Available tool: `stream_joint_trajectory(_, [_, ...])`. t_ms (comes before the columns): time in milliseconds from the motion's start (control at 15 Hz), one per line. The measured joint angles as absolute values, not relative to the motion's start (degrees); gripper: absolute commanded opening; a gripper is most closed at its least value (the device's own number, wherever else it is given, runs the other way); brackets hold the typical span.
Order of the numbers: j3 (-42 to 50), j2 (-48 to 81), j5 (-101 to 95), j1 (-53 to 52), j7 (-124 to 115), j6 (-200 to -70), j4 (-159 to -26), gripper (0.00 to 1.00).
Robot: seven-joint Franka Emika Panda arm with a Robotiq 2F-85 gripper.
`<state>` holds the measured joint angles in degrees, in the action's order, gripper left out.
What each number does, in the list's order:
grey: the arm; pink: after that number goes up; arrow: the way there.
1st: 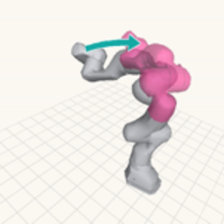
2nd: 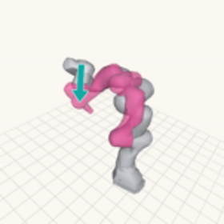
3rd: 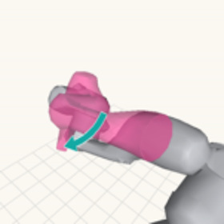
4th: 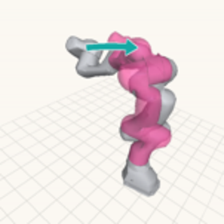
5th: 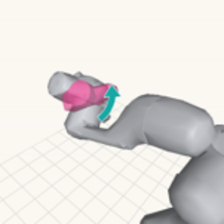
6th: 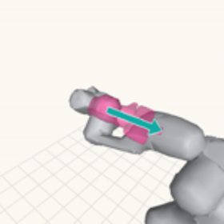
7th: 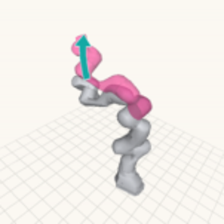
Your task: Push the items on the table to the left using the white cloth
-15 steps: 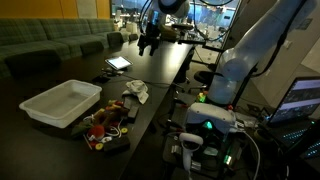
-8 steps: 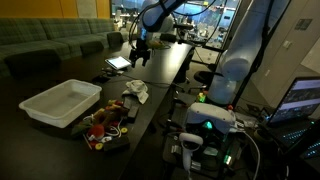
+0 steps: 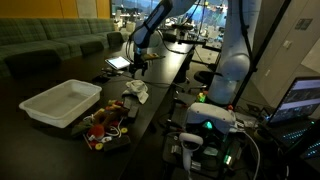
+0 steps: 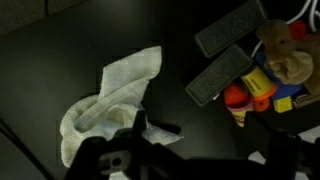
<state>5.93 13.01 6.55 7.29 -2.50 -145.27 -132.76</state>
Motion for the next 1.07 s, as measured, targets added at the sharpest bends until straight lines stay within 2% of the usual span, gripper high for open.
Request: stream_joint_trajectory(1067, [4.2, 42.3, 7.0, 19.0, 8.0, -151.2, -110.8, 1.0])
